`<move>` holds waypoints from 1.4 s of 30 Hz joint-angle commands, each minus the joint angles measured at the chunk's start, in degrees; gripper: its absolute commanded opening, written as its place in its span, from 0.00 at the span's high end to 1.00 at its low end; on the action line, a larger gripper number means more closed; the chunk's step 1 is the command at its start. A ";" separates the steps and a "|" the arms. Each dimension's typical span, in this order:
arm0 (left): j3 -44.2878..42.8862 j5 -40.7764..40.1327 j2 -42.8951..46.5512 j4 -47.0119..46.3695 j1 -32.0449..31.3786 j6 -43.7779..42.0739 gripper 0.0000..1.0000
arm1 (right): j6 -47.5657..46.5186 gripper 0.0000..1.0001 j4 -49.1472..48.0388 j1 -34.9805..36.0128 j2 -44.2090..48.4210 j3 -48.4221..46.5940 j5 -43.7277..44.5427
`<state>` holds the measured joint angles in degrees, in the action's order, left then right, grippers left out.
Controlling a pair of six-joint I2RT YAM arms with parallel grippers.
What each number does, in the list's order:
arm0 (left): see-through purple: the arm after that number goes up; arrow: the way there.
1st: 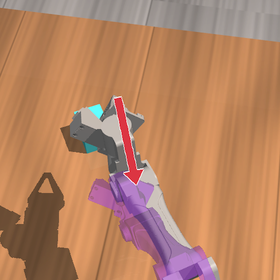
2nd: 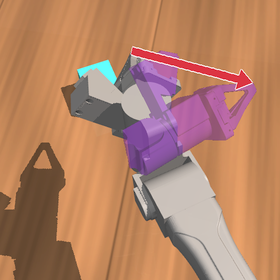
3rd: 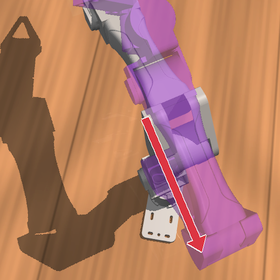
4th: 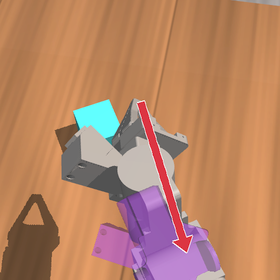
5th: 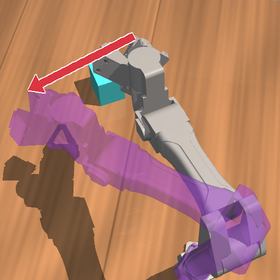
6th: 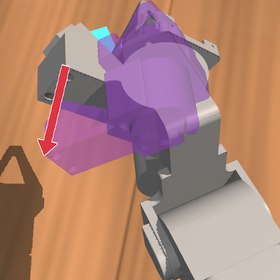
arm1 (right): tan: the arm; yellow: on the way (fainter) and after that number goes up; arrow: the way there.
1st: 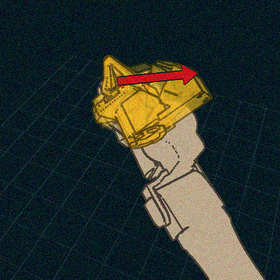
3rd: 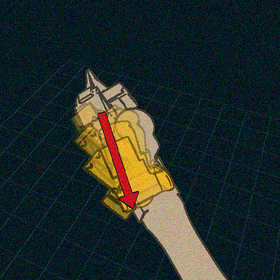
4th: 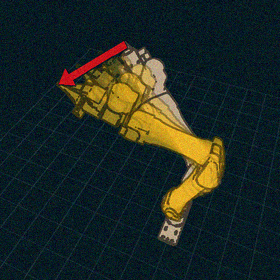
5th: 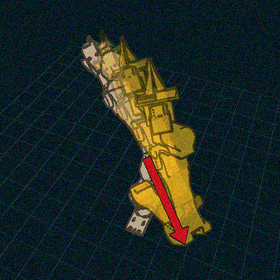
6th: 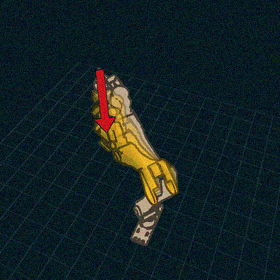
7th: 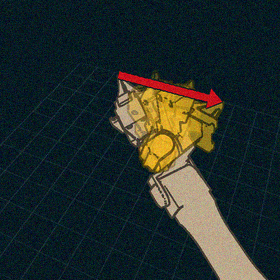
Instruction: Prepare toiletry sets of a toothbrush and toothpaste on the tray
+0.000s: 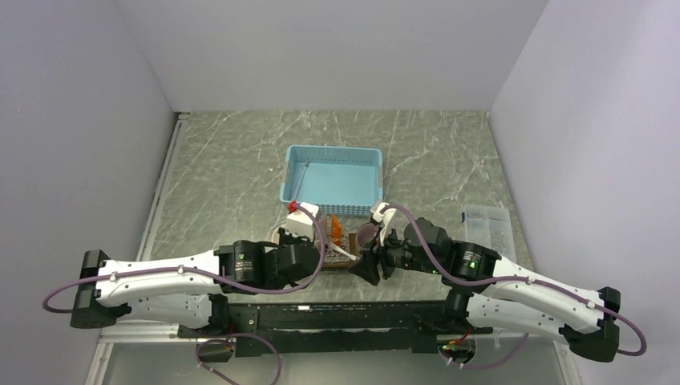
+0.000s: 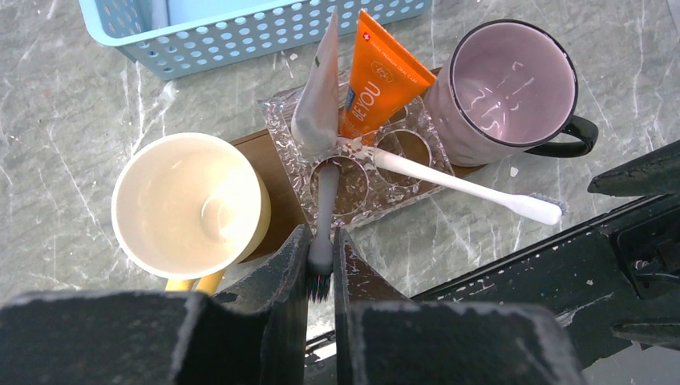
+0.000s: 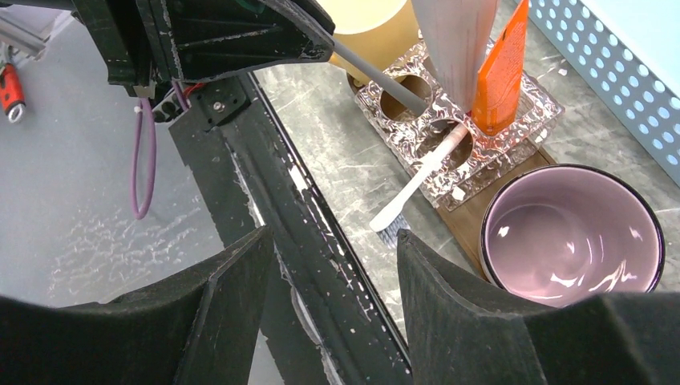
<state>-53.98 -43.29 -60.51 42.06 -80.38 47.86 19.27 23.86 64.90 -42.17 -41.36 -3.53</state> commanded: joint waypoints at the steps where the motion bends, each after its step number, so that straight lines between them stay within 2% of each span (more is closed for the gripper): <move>1: 1.30 -2.20 1.79 -2.25 -0.57 1.44 0.90 | 0.68 0.40 -2.76 -0.13 -0.17 -0.03 -0.95; 6: 1.68 -2.20 1.42 -2.33 -0.57 1.41 0.80 | 0.82 0.40 -3.06 -0.13 -0.34 0.11 -1.11; 14: 1.84 -1.56 1.35 -3.21 -0.72 1.01 0.70 | 0.95 0.40 -3.06 -0.18 -0.50 0.27 -1.22; 21: 1.71 -1.71 1.65 -2.61 -0.92 1.44 0.68 | 1.09 0.40 -3.23 -0.09 -0.50 0.47 -1.30; 28: -0.82 -2.37 2.80 0.03 -1.00 0.44 0.62 | 1.21 0.40 -2.89 -0.13 -0.32 0.03 -0.59; 37: -4.24 -1.70 4.53 1.47 -1.00 -4.15 0.44 | 1.27 0.34 -1.23 -0.15 -0.65 -2.56 4.07; 42: -6.21 -0.40 6.21 1.03 -0.64 -9.66 0.29 | 1.04 0.30 1.30 -0.13 -3.31 -6.61 9.26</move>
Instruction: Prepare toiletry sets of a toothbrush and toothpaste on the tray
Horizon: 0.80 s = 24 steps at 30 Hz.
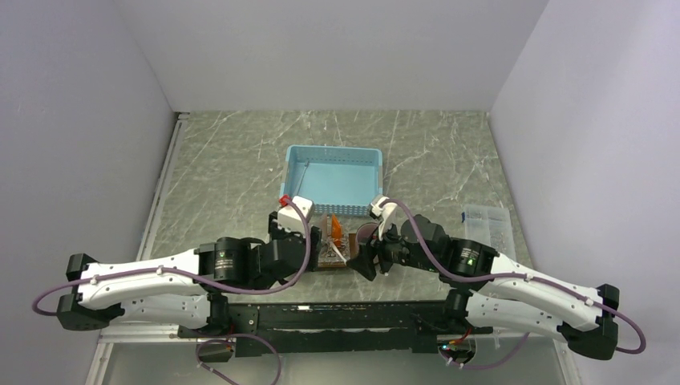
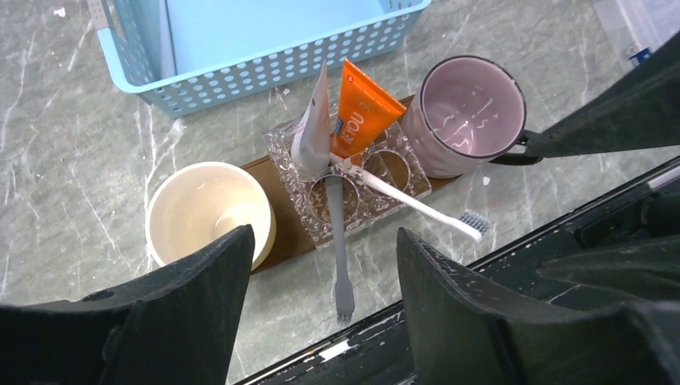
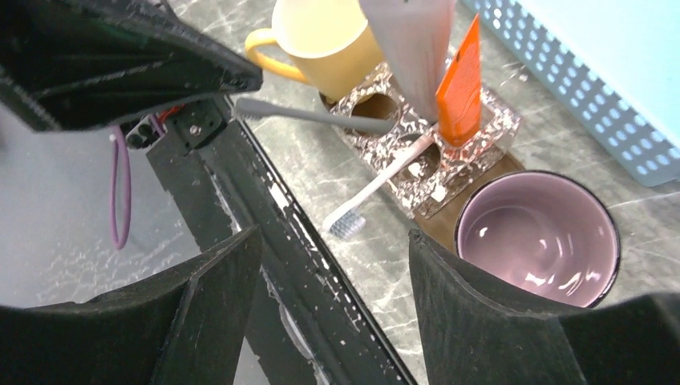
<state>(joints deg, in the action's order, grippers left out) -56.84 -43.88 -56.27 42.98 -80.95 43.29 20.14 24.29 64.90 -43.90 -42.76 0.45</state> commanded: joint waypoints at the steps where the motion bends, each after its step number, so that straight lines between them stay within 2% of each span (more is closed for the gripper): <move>1: -4.00 0.23 2.22 0.73 0.30 -5.56 0.27 | 0.04 0.30 1.54 -0.14 -2.49 -6.27 6.28; 5: -5.21 2.48 4.19 0.89 3.64 -9.62 0.22 | -1.51 0.30 3.83 -1.03 -6.55 -10.34 8.73; 8: -5.02 6.03 6.35 -0.03 8.39 -12.81 0.21 | -2.73 0.28 3.95 -2.86 -8.29 -12.63 10.52; 14: -4.67 12.31 9.50 -1.63 19.63 -19.39 0.19 | -4.39 0.25 3.09 -13.15 -10.68 -14.74 10.81; 17: -4.97 14.26 10.01 -1.95 24.92 -22.17 0.16 | -4.72 0.13 2.19 -18.31 -11.41 -14.97 12.95; 19: -4.83 15.45 10.20 -2.33 28.64 -23.90 0.16 | -4.94 0.02 0.86 -21.02 -11.48 -14.75 14.37; 24: -2.96 18.09 11.67 -5.09 37.73 -27.80 0.13 | -5.51 0.00 -2.19 -28.28 -11.95 -13.33 17.14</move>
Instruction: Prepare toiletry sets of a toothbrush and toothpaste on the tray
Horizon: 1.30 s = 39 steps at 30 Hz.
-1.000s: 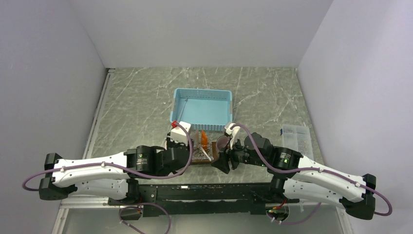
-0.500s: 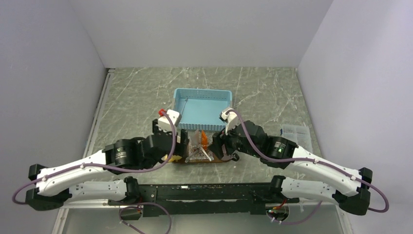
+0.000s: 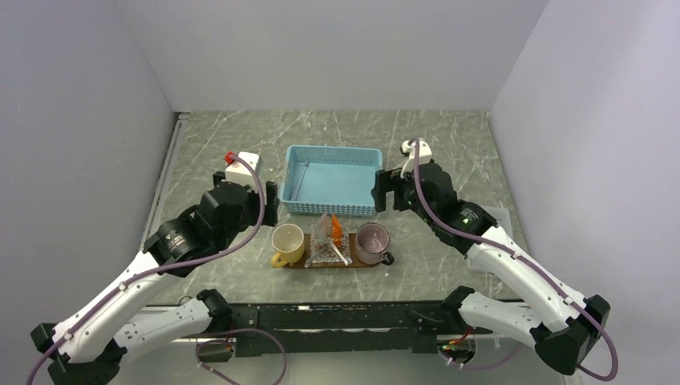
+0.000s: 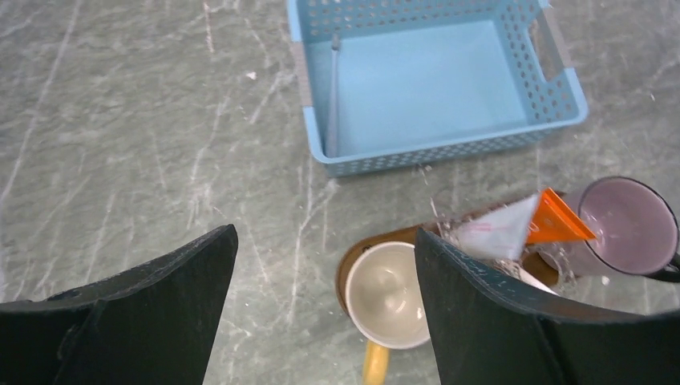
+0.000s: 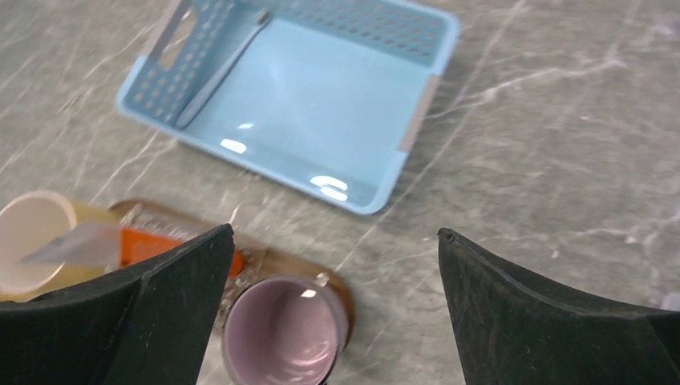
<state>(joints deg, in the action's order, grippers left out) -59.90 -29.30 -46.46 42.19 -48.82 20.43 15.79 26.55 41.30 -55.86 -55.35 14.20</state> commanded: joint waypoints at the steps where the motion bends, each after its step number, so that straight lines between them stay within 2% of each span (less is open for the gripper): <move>1: 0.47 4.07 2.09 -4.73 7.49 -5.49 0.12 | -1.05 0.00 -5.02 -6.65 -0.06 -0.46 2.53; 8: 0.08 11.04 1.16 -6.58 19.64 -7.42 0.01 | 0.22 0.00 -7.65 -18.72 -2.40 0.65 -1.83; 15: -1.15 13.48 -1.45 -8.65 30.64 -9.99 0.01 | 2.05 0.00 -10.62 -29.64 -4.13 2.44 -2.21; 22: -0.42 11.70 -2.60 -10.75 34.57 -9.24 0.01 | 2.26 0.00 -14.39 -32.01 -4.38 2.60 -2.21; 26: 2.52 9.12 -0.66 -12.40 35.14 -8.54 0.01 | 4.34 0.00 -14.11 -32.02 -3.28 2.89 0.43; 33: 6.03 7.81 4.18 -14.17 35.81 -7.34 0.01 | 5.23 0.00 -17.40 -32.03 1.52 6.39 -0.35; 39: 7.24 6.60 6.47 -13.25 35.81 -6.68 0.01 | 5.56 0.00 -17.12 -31.99 0.66 6.61 -0.52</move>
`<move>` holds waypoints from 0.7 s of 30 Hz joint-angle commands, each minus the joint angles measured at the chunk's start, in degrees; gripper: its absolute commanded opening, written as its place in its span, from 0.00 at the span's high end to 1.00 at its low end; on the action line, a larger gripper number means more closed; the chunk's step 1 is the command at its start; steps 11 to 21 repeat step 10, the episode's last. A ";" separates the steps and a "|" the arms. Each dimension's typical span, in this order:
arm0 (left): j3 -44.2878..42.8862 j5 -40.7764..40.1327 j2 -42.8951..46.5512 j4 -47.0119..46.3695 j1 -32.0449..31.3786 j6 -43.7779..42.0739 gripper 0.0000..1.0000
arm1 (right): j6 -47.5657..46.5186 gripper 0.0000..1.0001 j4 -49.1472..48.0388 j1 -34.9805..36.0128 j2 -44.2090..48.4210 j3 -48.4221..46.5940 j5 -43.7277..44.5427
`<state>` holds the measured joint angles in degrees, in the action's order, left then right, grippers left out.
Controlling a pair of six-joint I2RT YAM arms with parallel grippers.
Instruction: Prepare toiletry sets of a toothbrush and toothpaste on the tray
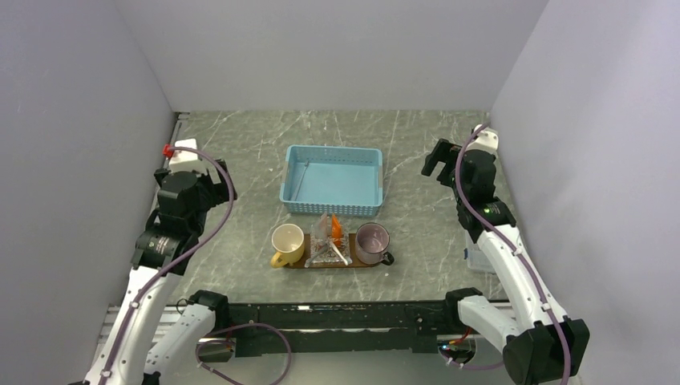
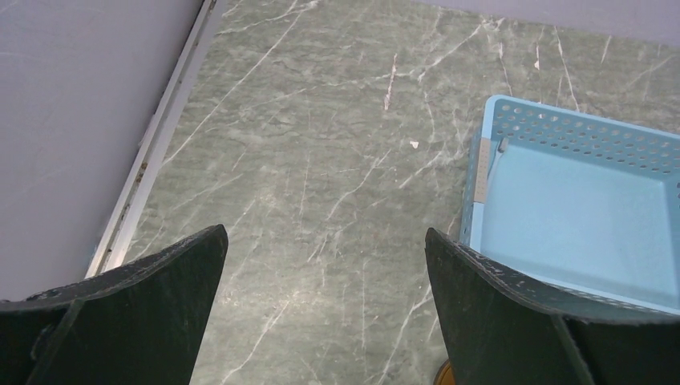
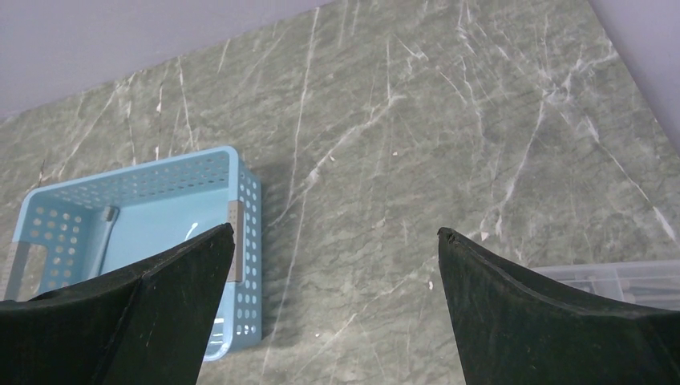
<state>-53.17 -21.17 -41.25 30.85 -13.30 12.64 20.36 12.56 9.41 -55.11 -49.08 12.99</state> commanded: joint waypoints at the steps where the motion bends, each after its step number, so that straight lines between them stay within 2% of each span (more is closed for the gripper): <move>1: 0.58 -1.44 1.41 -1.98 0.29 1.03 0.01 | 1.02 0.00 -3.27 -0.09 -0.03 0.57 0.64; 21: 0.63 -1.75 1.69 -1.45 0.29 1.07 0.01 | 1.25 0.00 -1.39 -0.10 -2.09 -1.28 1.23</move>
